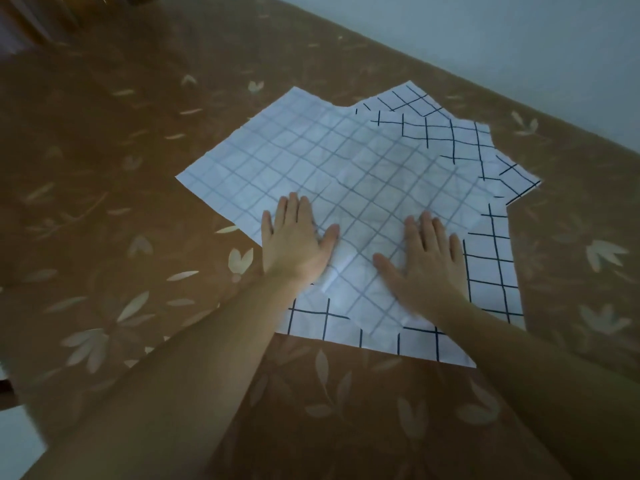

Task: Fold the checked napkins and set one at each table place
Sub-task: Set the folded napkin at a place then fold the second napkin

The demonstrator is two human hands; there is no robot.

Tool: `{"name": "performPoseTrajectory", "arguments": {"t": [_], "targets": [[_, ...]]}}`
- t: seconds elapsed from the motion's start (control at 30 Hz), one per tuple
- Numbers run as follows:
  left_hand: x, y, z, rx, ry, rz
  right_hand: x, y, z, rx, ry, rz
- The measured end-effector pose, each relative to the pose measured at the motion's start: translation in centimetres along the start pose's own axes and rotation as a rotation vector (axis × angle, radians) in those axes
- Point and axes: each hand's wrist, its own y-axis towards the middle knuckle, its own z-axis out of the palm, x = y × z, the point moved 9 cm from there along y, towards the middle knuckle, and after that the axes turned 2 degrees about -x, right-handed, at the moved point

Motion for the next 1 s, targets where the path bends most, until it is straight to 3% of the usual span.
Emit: {"name": "performPoseTrajectory", "arguments": {"t": [0.17, 0.27, 0.67, 1.0], "targets": [[1.1, 0.4, -2.8, -0.233, -0.189, -0.018, 0.2, -0.5, -0.6, -0.004, 0.019, -0.015], [1.9, 0.6, -3.7, -0.281, -0.254, -0.085, 0.3, -1.1, -0.7, 0.014, 0.035, -0.018], [-0.4, -2.9, -9.3, -0.217, -0.391, -0.073, 0.8, -5.6, -4.2, 0.075, 0.017, -0.054], [-7.4, -10.3, -18.3, -0.118, -0.169, 0.14, 2.5, -11.4, -14.6, -0.041, 0.086, -0.171]]}}
